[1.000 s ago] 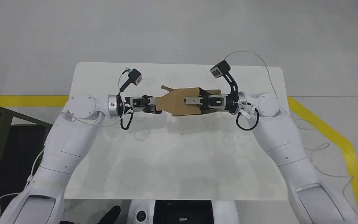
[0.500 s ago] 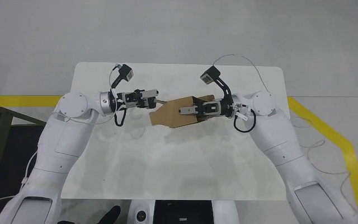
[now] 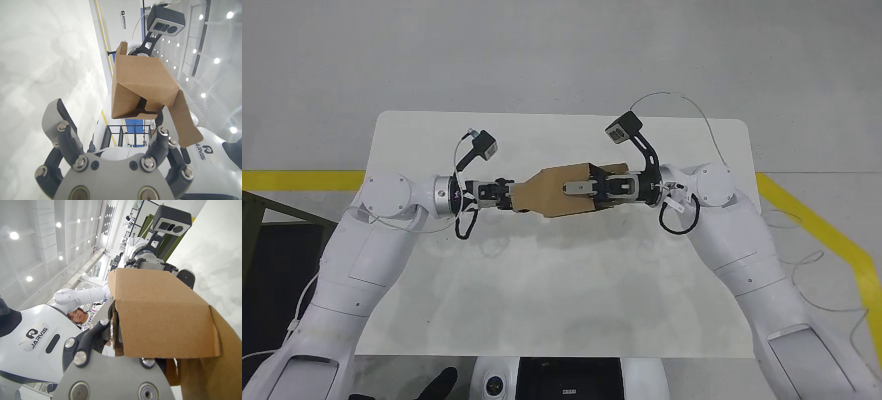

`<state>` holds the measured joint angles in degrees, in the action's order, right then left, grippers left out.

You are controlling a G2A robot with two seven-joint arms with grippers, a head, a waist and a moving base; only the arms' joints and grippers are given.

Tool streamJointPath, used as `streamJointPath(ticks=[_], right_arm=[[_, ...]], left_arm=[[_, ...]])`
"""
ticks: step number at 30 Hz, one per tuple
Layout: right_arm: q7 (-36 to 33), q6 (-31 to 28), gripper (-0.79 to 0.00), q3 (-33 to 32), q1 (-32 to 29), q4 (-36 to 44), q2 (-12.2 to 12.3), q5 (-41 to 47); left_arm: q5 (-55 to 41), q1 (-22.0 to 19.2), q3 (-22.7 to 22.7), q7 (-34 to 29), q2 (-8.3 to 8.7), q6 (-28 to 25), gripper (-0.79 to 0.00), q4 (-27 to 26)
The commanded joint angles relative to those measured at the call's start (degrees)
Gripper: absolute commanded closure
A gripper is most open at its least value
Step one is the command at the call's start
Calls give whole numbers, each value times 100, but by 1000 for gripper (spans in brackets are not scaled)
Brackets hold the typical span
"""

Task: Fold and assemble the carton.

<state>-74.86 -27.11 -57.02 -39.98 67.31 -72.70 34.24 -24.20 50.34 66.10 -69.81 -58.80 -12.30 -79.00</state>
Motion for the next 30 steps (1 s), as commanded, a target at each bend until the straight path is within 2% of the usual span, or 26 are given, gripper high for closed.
streamJointPath(ticks=[1, 30], right_arm=[[-2, 1, 0, 14, 15, 6, -7, 0], [-102, -19, 0, 99, 64, -45, -64, 48]], left_arm=[[-1, -42, -43, 14, -12, 4, -785, 18], [-43, -121, -95, -8, -27, -18, -785, 126]])
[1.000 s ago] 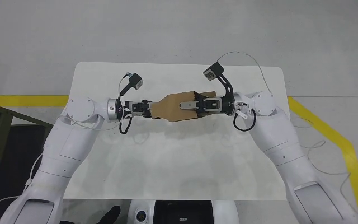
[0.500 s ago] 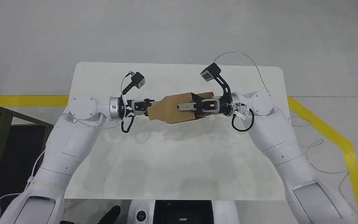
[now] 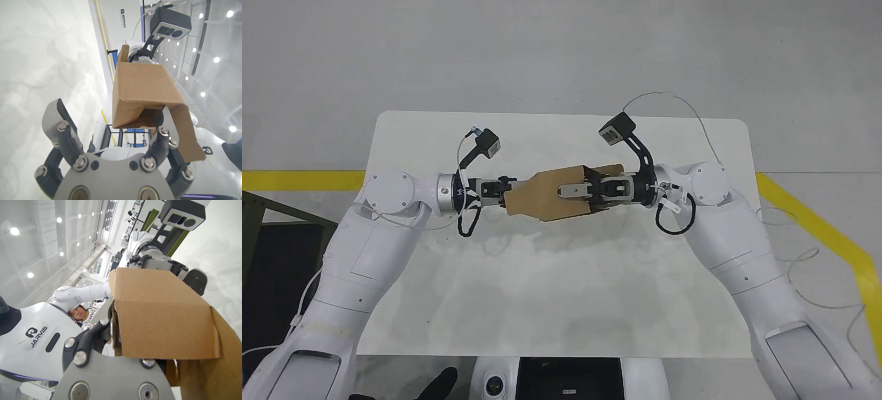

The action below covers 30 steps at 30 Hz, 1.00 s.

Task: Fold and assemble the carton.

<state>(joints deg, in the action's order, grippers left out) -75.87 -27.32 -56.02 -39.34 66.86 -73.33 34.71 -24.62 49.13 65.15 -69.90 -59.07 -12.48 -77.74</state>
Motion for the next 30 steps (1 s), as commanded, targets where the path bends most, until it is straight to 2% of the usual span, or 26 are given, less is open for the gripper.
streamJointPath(ticks=[1, 12, 18, 25, 30], right_arm=[[-13, 3, 0, -1, 0, 1, -1, 5], [60, -55, 0, -79, 10, -106, 3, -30], [233, -68, 0, -313, -10, -253, 79, -323], [540, 50, 0, -430, -120, -241, 156, -893], [628, 90, 0, -362, -157, -169, 138, -849]], left_arm=[[0, 1, 0, 1, 0, 0, -785, 0], [21, 9, -8, 12, 2, 19, -785, 68], [-534, 77, 262, 216, 17, 166, -785, 72], [-318, 256, 557, 155, 107, 187, -785, -37], [76, 260, 441, 130, 114, 120, -785, -253]])
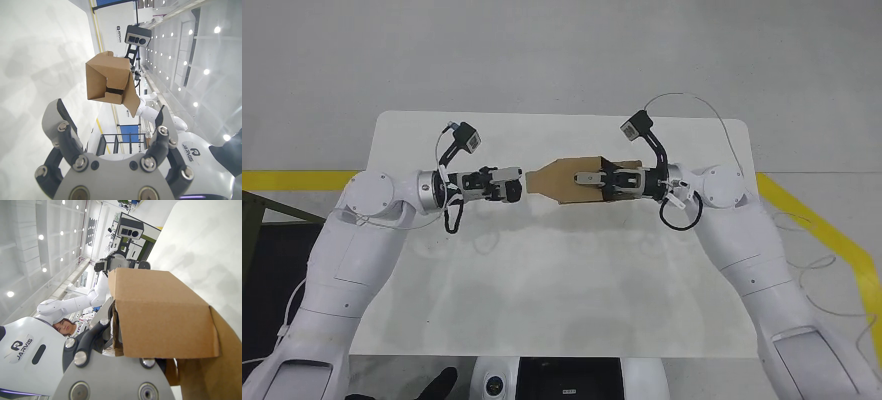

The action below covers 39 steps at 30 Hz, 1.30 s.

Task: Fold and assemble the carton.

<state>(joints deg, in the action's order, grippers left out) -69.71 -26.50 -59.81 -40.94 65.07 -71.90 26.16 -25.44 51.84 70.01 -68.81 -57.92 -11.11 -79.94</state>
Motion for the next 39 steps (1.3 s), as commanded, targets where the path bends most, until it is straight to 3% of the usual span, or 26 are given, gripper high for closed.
streamJointPath(ticks=[1, 12, 39], right_arm=[[21, 15, 0, 33, 7, 20, -9, 8], [-95, -104, 0, 8, 10, 150, -7, 208], [-212, -124, 0, 342, 127, 442, -108, 460]], left_arm=[[252, -25, -85, 59, -5, -23, -785, -51], [731, -158, -216, 324, -12, 60, -785, 171], [604, -246, -528, 143, -69, 77, -785, 213]])
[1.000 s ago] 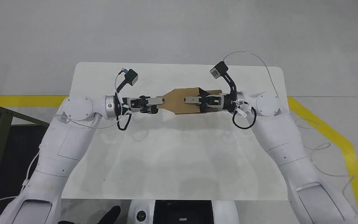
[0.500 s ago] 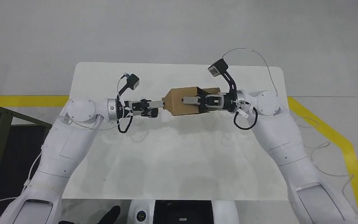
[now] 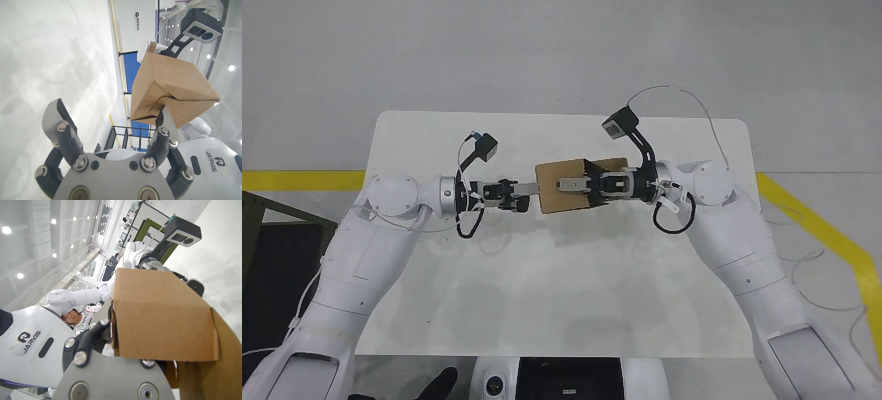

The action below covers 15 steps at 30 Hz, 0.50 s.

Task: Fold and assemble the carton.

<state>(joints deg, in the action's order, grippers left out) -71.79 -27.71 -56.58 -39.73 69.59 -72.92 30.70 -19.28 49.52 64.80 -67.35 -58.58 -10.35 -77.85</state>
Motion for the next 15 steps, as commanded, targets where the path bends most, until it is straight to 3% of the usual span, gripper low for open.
streamJointPath(ticks=[1, 15], right_arm=[[-12, -11, 0, 43, 13, -18, -14, 15], [-54, -52, 0, 108, 78, -163, -59, 144]], left_arm=[[-19, -24, -15, -8, -6, 2, -785, 5], [-138, -26, -100, -102, -25, -35, -785, -43]])
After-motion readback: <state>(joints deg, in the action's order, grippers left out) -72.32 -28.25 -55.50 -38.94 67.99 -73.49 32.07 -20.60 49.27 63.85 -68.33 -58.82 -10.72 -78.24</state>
